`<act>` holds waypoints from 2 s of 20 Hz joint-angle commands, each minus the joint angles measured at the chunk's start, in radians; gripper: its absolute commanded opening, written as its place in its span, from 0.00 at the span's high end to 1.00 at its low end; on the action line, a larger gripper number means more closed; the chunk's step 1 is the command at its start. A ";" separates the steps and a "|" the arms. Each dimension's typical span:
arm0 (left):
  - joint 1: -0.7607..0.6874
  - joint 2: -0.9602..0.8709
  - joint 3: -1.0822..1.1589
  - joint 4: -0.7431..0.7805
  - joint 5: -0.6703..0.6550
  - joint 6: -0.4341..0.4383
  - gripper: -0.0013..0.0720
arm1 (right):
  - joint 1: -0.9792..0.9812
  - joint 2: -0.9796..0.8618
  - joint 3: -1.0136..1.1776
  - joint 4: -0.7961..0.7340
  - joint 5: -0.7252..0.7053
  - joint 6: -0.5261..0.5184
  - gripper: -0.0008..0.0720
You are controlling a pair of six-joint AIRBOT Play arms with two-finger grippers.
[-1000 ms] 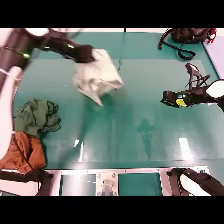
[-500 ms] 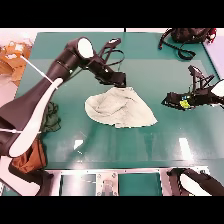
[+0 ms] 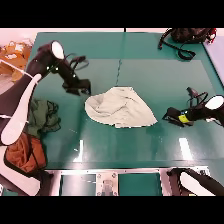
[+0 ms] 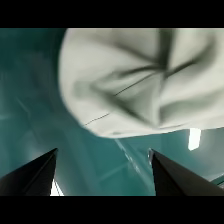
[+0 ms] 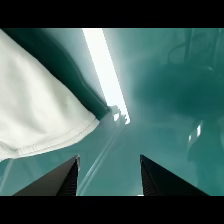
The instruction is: Fold the shirts.
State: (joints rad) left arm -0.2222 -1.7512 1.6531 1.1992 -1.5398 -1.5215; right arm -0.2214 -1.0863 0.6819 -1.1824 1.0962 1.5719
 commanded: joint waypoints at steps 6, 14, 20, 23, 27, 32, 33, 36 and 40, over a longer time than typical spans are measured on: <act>0.056 -0.003 -0.390 -0.277 0.402 0.092 0.10 | 0.006 -0.251 -0.050 0.388 -0.140 -0.315 0.38; 0.056 0.006 -0.259 -0.505 0.292 0.187 0.96 | 0.008 -0.278 0.060 0.599 -0.011 -0.492 0.97; 0.056 0.311 0.020 -0.495 0.247 0.058 0.96 | 0.006 -0.014 0.391 0.633 0.102 -0.373 0.97; 0.056 0.492 0.167 -0.492 0.279 0.055 0.95 | 0.006 0.146 0.583 0.632 0.086 -0.286 0.97; 0.056 0.661 0.370 -0.491 0.298 0.052 0.95 | -0.051 0.291 0.854 0.631 0.028 -0.208 0.97; 0.056 0.811 0.402 -0.497 0.280 0.052 0.95 | -0.178 0.303 1.120 0.615 -0.050 -0.176 0.97; 0.056 0.824 0.402 -0.497 0.283 0.052 0.95 | -0.195 0.290 1.145 0.615 -0.088 -0.176 0.97; 0.056 0.821 0.395 -0.472 0.280 0.047 0.95 | -0.197 0.213 1.158 0.618 -0.154 -0.177 0.97; 0.056 0.757 0.290 -0.318 0.290 -0.017 0.95 | -0.127 0.000 1.157 0.633 -0.138 -0.218 0.97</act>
State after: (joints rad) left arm -0.1673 -0.9630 1.9991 0.7795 -1.2564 -1.4990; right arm -0.3912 -0.9668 1.8248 -0.5571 0.9749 1.3869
